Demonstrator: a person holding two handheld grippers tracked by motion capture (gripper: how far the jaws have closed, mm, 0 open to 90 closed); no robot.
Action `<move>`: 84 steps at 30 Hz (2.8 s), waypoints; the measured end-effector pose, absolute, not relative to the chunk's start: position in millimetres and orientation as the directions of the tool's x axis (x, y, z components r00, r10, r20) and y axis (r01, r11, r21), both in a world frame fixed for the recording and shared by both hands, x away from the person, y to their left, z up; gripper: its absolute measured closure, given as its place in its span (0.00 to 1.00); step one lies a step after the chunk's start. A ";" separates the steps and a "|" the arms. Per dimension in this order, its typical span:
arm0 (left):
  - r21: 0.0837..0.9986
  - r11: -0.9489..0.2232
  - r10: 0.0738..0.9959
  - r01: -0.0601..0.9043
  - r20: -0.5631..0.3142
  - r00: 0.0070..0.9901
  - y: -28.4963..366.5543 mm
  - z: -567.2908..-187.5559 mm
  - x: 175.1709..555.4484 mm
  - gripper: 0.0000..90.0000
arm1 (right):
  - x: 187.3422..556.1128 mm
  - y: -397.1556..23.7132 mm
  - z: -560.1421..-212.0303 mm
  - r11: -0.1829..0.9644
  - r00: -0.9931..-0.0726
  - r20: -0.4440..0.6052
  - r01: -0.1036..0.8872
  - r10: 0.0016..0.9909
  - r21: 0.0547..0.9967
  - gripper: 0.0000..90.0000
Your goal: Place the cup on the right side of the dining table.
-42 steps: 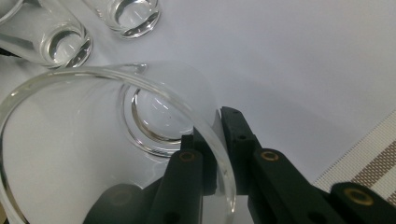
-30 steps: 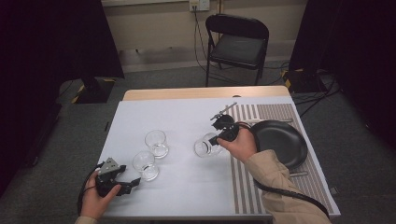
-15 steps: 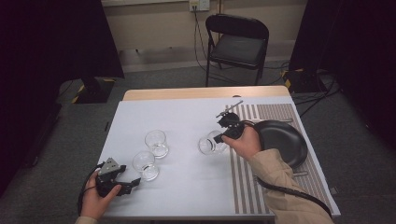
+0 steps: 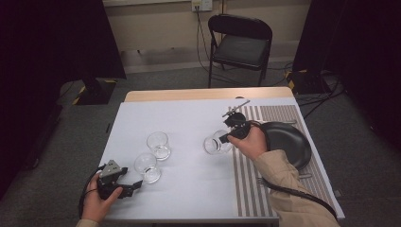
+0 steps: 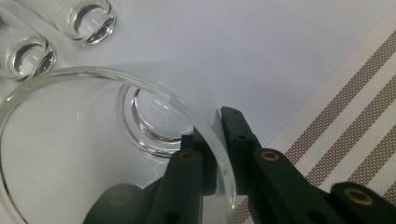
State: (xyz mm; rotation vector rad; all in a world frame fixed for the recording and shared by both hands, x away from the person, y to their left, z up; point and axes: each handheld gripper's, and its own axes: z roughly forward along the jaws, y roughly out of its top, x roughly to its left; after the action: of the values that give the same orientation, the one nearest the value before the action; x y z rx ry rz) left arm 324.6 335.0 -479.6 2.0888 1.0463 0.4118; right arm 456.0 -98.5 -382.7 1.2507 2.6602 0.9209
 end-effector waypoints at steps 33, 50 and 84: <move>0.736 -0.413 0.785 0.537 -0.010 0.619 331.6 -479.9 323.8 0.16 | 468.5 -117.4 -381.8 0.450 -0.620 0.187 0.715 0.762 0.535 0.95; 0.734 -0.420 0.785 0.533 -0.001 0.620 330.9 -479.9 323.7 0.15 | 475.0 -124.4 -386.5 0.434 -0.602 0.190 0.727 0.775 0.532 0.95; 0.734 -0.422 0.785 0.532 0.003 0.619 330.8 -479.9 323.5 0.15 | 488.6 -147.5 -390.8 0.388 -0.549 0.176 0.749 0.817 0.536 0.95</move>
State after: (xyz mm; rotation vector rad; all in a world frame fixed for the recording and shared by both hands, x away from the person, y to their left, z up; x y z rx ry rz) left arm 323.5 330.8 -479.9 2.1268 1.0297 0.4531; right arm 488.6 -147.5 -390.8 1.4278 2.5181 0.8778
